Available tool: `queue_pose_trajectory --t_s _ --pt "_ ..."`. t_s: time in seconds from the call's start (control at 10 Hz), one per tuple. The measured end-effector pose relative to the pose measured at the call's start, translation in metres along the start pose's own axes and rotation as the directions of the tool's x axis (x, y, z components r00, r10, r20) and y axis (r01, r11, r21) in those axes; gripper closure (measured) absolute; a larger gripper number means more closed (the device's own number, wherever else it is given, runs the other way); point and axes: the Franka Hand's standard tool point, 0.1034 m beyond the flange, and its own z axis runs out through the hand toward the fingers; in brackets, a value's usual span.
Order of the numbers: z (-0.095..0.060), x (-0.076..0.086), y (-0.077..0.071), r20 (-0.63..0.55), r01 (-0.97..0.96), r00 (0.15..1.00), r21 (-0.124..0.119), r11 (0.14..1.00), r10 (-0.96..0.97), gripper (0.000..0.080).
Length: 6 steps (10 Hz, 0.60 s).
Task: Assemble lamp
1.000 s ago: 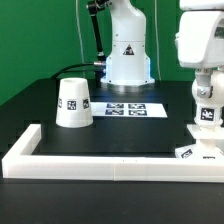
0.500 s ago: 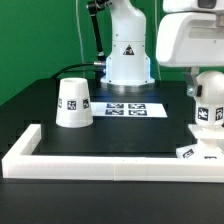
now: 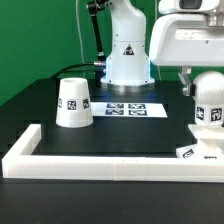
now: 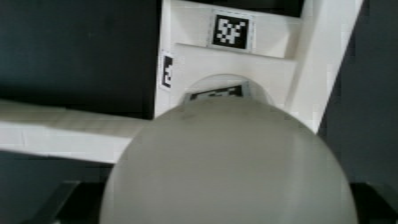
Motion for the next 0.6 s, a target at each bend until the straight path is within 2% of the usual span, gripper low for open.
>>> queue_pose_trajectory --t_s 0.3,0.5,0.6 --pt "0.0001 -0.0002 0.001 0.001 -0.166 0.986 0.001 0.986 0.166 0.022" --pt "0.0005 -0.0012 0.003 0.003 -0.36 0.933 0.001 0.933 0.36 0.022" --pt "0.0006 -0.0023 0.0039 0.013 -0.486 0.874 0.003 0.874 0.486 0.022"
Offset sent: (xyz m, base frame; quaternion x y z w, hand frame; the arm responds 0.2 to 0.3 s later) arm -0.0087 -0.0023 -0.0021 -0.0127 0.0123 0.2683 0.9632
